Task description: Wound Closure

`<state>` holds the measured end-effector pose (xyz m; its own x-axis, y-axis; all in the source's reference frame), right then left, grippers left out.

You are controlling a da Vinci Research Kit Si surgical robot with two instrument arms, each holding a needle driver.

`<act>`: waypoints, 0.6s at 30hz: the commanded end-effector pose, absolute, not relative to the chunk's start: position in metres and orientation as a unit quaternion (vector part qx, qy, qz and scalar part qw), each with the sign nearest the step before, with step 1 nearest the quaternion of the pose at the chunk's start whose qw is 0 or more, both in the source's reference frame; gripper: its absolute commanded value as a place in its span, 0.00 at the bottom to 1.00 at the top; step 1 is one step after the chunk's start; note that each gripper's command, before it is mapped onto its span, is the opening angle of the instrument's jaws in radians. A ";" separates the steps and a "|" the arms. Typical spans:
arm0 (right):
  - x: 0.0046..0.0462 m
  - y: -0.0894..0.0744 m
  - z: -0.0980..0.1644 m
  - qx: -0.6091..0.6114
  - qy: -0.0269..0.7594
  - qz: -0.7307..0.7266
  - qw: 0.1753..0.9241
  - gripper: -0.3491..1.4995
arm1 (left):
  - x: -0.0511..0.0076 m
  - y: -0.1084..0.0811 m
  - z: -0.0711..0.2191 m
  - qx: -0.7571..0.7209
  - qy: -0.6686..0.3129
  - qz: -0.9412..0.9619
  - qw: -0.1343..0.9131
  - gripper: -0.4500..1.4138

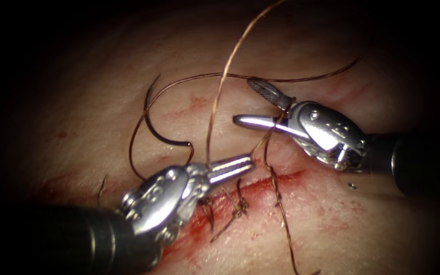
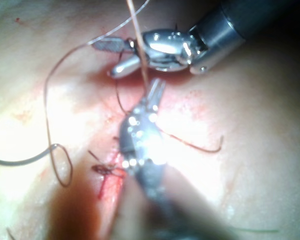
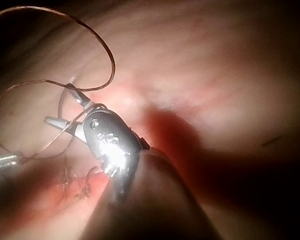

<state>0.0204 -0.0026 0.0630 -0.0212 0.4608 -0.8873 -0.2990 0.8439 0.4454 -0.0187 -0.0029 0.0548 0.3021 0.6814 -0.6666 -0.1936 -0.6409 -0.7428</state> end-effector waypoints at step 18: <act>0.0205 -0.004 0.061 0.266 0.700 0.086 0.657 0.59 | -0.0204 -0.003 0.063 -0.687 -0.193 0.573 0.404 0.00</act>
